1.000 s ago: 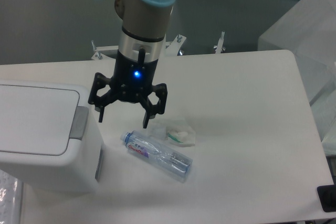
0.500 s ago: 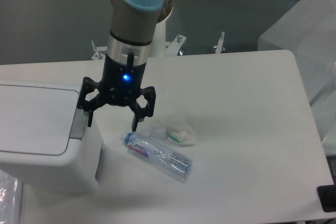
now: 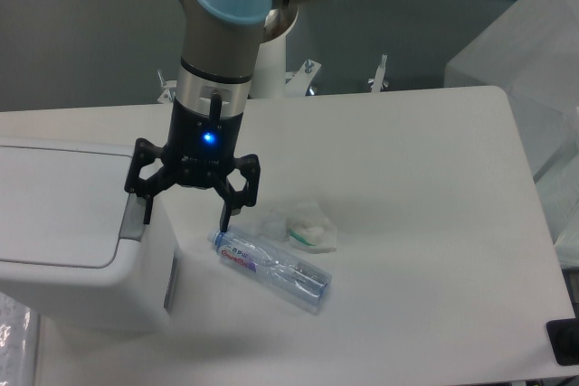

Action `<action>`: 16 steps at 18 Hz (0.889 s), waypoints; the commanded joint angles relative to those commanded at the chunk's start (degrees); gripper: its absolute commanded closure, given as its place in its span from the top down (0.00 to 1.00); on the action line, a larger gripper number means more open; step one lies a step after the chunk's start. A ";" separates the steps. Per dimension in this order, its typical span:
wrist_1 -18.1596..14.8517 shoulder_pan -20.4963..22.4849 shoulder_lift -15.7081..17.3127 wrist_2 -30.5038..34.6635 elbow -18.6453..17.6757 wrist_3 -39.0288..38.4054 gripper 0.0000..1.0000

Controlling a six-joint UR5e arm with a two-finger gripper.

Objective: Open the trash can
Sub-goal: 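Hook the gripper finger under the lid edge and push it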

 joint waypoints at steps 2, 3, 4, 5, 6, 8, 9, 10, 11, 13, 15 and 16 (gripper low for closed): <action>0.00 0.00 -0.09 0.00 0.00 -0.09 1.00; 0.00 0.00 -0.17 0.00 0.00 0.00 1.00; 0.00 -0.09 -0.18 0.00 -0.09 -0.09 1.00; 0.00 -0.26 -0.26 0.00 -0.09 -0.09 1.00; 0.09 -0.35 -0.26 0.00 -0.09 -0.09 1.00; 0.09 -0.35 -0.26 0.00 -0.09 -0.09 1.00; 0.00 -0.35 -0.26 0.00 -0.09 -0.09 1.00; 0.09 -0.35 -0.35 0.00 -0.18 -0.09 1.00; 0.09 -0.35 -0.35 0.00 -0.18 -0.09 1.00; 0.09 -0.44 -0.53 0.00 -0.18 0.00 1.00; 0.09 -0.53 -0.61 0.00 -0.18 0.00 1.00; 0.09 -0.53 -0.62 0.09 -0.35 0.00 1.00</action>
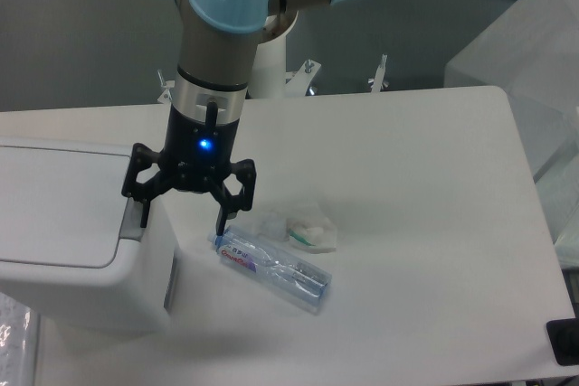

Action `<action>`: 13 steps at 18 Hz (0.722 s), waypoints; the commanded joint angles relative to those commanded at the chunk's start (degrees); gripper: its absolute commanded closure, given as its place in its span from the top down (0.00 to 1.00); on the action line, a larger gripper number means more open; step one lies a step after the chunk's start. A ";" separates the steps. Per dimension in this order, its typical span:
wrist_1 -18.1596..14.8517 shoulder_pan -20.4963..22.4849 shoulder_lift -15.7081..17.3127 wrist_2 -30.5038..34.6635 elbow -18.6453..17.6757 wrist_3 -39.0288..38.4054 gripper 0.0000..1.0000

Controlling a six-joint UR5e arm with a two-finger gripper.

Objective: Open the trash can
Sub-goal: 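Hook the gripper finger under the lid edge and push it, then flip the white lid open with the gripper finger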

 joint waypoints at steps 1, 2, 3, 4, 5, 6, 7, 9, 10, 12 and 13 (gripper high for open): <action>0.17 0.00 0.00 -0.09 -0.18 0.09 1.00; 0.26 0.00 0.00 -0.09 -0.44 0.09 1.00; 0.26 0.00 0.00 0.00 -0.44 0.09 1.00; 0.26 0.00 0.00 0.00 -0.44 0.09 1.00; 0.26 0.00 0.00 0.00 -0.44 0.09 1.00; 0.26 0.00 0.00 0.00 -0.44 0.09 1.00; 0.26 0.00 0.09 0.00 -0.35 0.09 1.00; 0.26 0.00 0.09 -0.09 -0.27 0.09 1.00; 0.26 0.00 0.17 -0.09 -0.09 0.17 1.00; 0.26 0.09 0.26 -0.09 0.96 0.35 1.00; 0.26 0.09 0.26 0.17 1.66 0.70 1.00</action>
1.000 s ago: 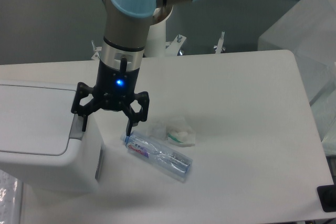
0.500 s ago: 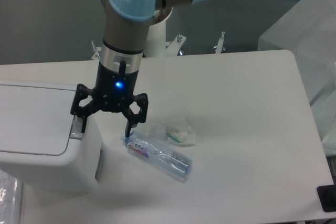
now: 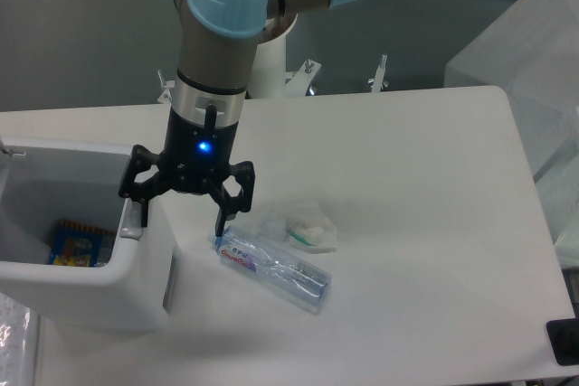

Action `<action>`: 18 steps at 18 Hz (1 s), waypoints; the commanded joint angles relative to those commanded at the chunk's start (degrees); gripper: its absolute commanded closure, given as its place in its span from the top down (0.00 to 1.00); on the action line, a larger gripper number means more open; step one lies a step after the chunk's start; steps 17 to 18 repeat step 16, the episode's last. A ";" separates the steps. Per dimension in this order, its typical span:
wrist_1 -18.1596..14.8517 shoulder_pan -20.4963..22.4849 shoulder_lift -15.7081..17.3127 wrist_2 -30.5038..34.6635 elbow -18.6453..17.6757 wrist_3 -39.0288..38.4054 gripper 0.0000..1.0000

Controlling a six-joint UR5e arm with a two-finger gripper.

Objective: Open the trash can
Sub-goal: 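Flip the white lid open with the gripper finger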

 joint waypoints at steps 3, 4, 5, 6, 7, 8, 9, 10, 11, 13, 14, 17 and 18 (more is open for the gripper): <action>1.84 0.35 -0.17 0.27 2.90 0.18 1.00; 2.02 0.70 -0.18 0.35 3.78 0.18 1.00; 2.11 1.40 -0.18 1.05 4.48 0.27 1.00; 2.20 2.02 -0.35 2.71 5.45 0.35 1.00; 2.20 2.02 -0.53 5.25 6.24 0.79 1.00; 2.11 2.11 -0.70 10.06 6.42 3.32 1.00; 1.94 2.02 -0.70 12.89 5.99 5.78 1.00; 1.76 2.02 -0.79 15.18 5.72 8.59 1.00; 1.50 2.02 -0.88 16.77 5.63 11.49 1.00; 1.32 1.93 -1.23 19.24 5.72 16.15 1.00; 1.32 2.02 -1.23 20.21 5.72 17.39 1.00; 1.32 2.11 -1.58 21.09 5.63 17.93 1.00; 1.32 2.11 -1.58 21.09 5.63 17.93 1.00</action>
